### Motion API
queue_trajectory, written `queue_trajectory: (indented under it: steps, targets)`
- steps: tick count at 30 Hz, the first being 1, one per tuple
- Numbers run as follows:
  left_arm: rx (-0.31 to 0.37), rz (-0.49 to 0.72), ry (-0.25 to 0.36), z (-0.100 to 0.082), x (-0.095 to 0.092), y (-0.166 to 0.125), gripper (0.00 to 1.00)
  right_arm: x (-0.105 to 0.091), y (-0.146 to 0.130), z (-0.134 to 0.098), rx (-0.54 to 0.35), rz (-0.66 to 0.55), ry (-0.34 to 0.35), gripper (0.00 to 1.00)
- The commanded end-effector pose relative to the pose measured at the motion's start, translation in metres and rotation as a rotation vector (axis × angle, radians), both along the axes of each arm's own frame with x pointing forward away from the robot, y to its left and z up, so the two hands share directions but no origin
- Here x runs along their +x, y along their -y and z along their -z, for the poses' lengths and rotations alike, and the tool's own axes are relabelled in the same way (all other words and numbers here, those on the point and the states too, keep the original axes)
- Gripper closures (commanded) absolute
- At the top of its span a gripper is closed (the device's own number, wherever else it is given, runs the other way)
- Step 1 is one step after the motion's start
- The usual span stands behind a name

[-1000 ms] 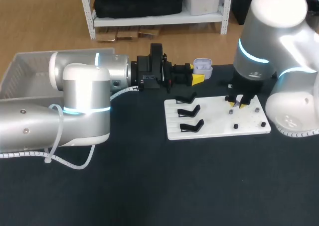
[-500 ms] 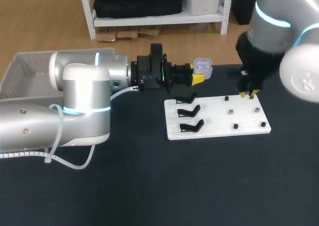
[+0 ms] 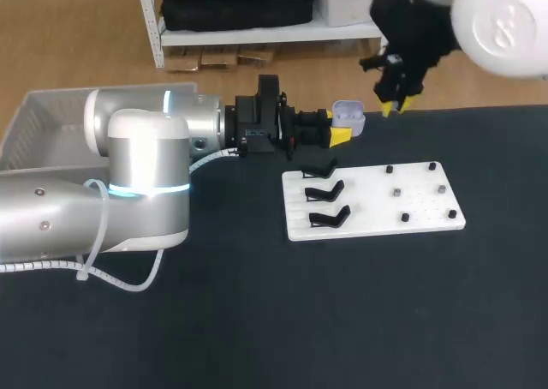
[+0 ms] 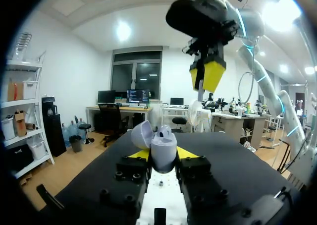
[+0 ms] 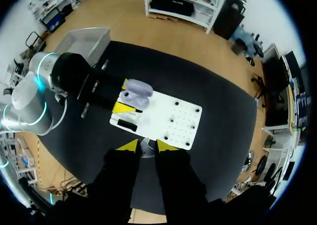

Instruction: Pick up each earbud case from the left stands, insert the matching earbuds, close the lid, and place the case in the box.

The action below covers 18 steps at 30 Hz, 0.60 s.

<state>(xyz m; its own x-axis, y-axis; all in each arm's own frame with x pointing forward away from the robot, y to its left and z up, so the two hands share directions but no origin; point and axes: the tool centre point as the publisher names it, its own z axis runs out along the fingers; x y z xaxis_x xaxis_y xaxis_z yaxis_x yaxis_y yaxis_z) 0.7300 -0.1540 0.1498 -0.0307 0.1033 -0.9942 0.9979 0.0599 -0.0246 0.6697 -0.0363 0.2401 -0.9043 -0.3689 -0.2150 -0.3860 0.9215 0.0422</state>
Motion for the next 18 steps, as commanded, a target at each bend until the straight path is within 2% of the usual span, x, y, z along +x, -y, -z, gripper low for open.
queue_trajectory:
  steps: [1,5,7,12,18]
  targets:
    - [-0.003,-0.001,0.002,0.001,0.000,0.000,1.00,0.014,-0.017,0.000,-0.046,-0.027,-0.049,1.00]
    - [-0.003,-0.001,0.002,0.001,0.000,0.000,1.00,0.024,-0.026,0.002,-0.010,-0.032,-0.052,1.00]
    - [-0.003,-0.001,0.002,0.001,0.000,0.000,1.00,0.028,-0.029,0.006,-0.025,-0.045,-0.016,1.00]
    - [-0.003,-0.001,0.002,0.001,0.000,0.000,1.00,0.034,-0.033,0.013,-0.021,-0.055,0.006,1.00]
    - [-0.003,-0.001,0.002,0.001,0.000,0.000,1.00,0.039,-0.037,0.018,-0.004,-0.054,-0.025,1.00]
